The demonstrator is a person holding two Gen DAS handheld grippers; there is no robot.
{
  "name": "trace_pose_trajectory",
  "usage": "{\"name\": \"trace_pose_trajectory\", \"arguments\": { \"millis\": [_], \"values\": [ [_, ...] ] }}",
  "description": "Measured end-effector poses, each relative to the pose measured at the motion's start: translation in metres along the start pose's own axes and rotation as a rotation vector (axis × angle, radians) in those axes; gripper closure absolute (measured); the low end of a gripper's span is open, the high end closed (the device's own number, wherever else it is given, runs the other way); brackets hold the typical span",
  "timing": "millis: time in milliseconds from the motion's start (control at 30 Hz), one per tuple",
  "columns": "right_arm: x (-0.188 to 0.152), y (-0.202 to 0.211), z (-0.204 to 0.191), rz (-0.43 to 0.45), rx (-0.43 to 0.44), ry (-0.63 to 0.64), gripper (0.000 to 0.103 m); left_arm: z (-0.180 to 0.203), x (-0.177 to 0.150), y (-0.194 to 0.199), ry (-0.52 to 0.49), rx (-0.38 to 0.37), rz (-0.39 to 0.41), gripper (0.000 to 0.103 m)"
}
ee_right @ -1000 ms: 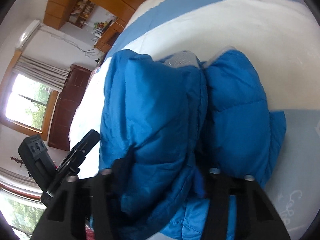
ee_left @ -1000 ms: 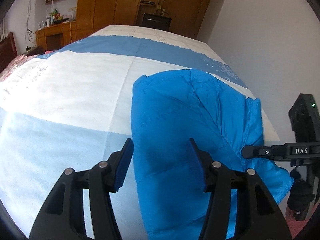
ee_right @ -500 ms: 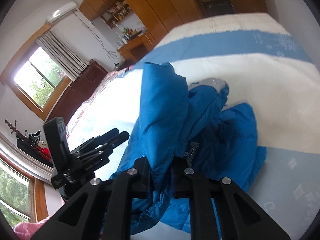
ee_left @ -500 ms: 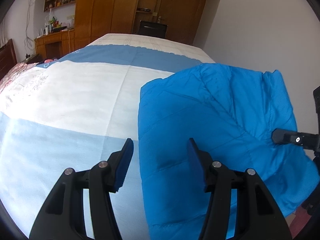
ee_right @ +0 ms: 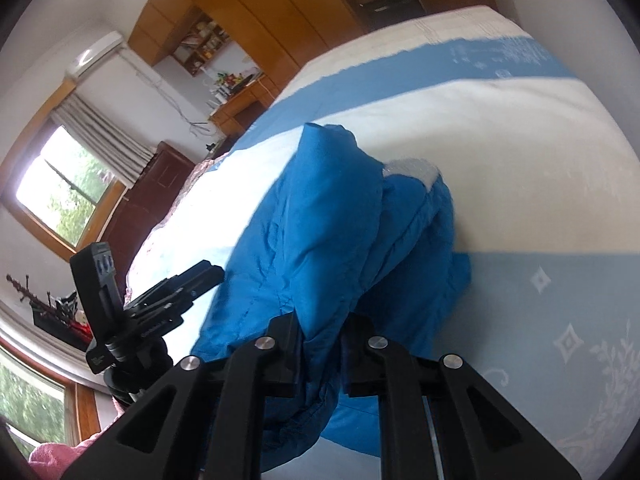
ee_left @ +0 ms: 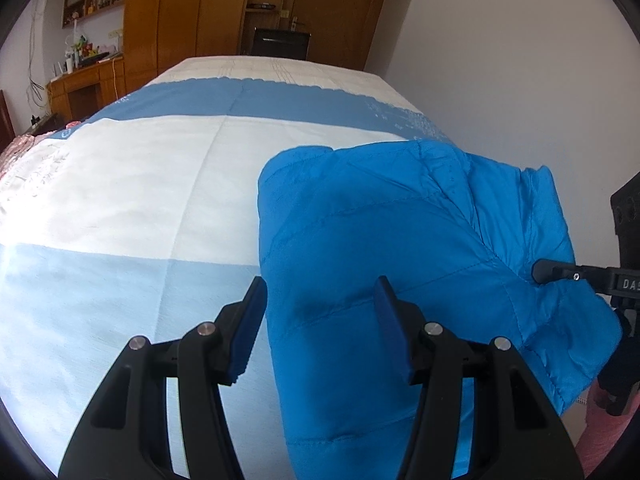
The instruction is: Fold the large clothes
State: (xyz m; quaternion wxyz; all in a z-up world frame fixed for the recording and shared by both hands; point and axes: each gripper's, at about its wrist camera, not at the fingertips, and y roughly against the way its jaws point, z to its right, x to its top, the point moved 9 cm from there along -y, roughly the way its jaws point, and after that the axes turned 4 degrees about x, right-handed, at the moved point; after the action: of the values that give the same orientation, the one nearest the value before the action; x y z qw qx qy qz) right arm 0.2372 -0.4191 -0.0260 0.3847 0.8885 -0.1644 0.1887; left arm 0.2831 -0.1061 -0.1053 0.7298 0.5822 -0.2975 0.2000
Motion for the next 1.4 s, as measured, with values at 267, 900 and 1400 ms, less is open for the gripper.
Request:
{"name": "trace_pose_trajectory", "arguments": {
  "millis": [267, 900, 1400],
  "values": [
    [-0.011, -0.012, 0.033, 0.001, 0.039, -0.07, 0.089, 0.004, -0.008, -0.008, -0.019, -0.006, -0.021, 0.048],
    [-0.01, 0.036, -0.027, 0.152, -0.071, 0.158, 0.072, 0.002, -0.016, 0.019, -0.007, -0.033, -0.004, 0.052],
    [-0.069, -0.014, 0.0, -0.04, -0.113, 0.171, 0.1, 0.024, -0.05, 0.011, -0.064, -0.037, -0.046, 0.05]
  ]
}}
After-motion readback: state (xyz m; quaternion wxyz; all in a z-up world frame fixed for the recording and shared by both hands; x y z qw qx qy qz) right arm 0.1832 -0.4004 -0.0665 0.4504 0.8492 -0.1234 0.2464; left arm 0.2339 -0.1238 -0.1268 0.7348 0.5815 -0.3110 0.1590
